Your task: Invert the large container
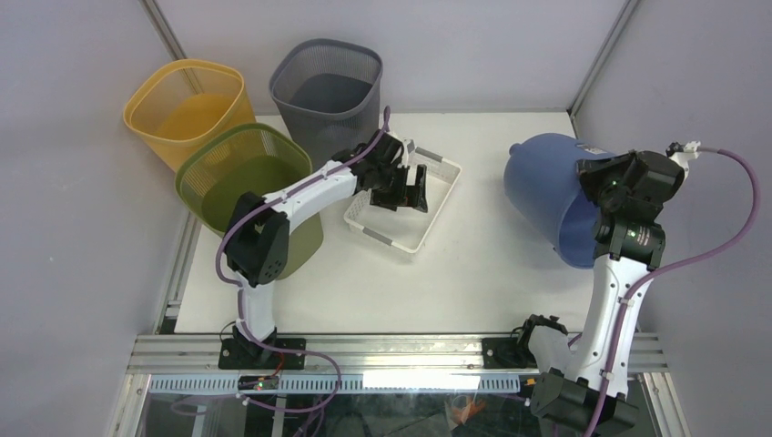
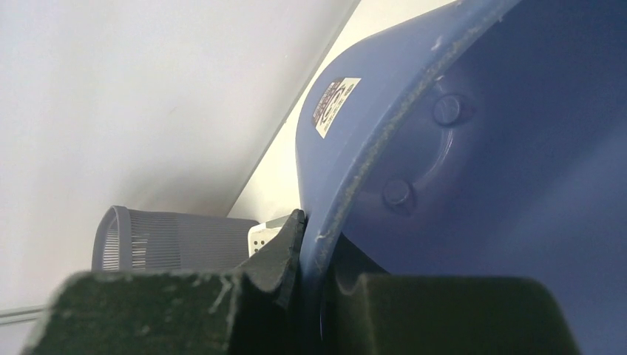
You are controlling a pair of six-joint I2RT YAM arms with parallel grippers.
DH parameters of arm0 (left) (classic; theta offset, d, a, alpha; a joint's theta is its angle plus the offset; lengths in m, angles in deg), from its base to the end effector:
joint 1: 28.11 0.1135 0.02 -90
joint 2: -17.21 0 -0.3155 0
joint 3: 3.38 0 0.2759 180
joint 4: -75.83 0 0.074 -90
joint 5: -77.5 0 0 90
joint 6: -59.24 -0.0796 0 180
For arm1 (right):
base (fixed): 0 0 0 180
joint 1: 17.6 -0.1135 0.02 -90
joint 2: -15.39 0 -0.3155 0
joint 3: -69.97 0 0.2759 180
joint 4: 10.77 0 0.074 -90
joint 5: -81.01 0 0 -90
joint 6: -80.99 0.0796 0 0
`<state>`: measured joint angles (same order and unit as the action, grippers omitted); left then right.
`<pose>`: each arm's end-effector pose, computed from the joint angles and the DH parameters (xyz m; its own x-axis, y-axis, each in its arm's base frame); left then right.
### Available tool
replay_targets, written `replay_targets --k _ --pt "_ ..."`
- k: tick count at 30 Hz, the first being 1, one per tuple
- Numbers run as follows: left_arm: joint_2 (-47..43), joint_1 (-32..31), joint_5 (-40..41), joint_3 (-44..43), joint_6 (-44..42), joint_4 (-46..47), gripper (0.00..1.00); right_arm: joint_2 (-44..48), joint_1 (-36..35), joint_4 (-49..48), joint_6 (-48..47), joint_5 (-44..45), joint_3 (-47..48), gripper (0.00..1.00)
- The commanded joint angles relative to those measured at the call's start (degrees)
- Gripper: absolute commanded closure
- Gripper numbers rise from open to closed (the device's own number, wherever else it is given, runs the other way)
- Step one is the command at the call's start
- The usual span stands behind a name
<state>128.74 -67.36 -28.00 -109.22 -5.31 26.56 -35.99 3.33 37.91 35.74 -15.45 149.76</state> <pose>0.3713 -0.3308 0.2562 -0.8856 0.1888 -0.4244 0.3854 0.8088 -0.4443 0.1988 -0.0664 0.4382 -0.0493 0.7678 -0.6388 0.4099 0.5988 0.6881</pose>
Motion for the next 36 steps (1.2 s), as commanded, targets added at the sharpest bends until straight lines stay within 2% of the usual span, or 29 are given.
replay_targets --k 1,7,11,14,18,20,24,28,32,36 --pt "-3.3 -0.4 5.3 5.5 -0.2 2.2 0.01 1.8 0.3 -6.7 -0.7 -0.4 1.9 1.0" --pt "-9.5 -3.8 8.0 16.7 1.8 1.7 0.01 -0.9 0.3 -8.5 -0.7 -4.6 2.0 1.0" --pt "-14.0 -5.9 10.3 22.4 2.9 -1.8 0.01 -3.7 0.3 -10.8 0.6 -7.5 1.5 1.0" --pt "-17.3 -7.0 12.3 25.0 3.5 -5.4 0.01 -5.0 0.3 -15.5 2.7 -10.4 -0.3 1.0" --pt "-21.8 -7.0 12.7 27.3 4.1 -9.6 0.01 -7.9 -0.1 -24.0 7.5 -18.6 -3.3 1.0" --pt "-23.7 -7.1 12.6 27.3 3.9 -12.0 0.01 -9.2 -1.4 -27.7 9.3 -20.4 -4.8 1.0" --pt "-26.3 -7.1 14.0 24.0 2.8 -17.6 0.01 -11.9 -7.7 -32.6 9.3 -17.1 -5.9 1.0" --pt "-28.0 -7.1 14.6 20.1 1.6 -22.1 0.01 -16.4 -13.5 -41.8 10.9 -15.9 -7.4 1.0" --pt "-27.2 -7.0 16.2 17.9 1.1 -20.5 0.01 -20.9 -17.7 -47.8 11.7 -12.7 -7.3 1.0" --pt "-22.6 -7.0 18.1 17.8 1.1 -14.6 0.01 -24.1 -19.4 -50.9 11.2 -10.2 -6.6 1.0"
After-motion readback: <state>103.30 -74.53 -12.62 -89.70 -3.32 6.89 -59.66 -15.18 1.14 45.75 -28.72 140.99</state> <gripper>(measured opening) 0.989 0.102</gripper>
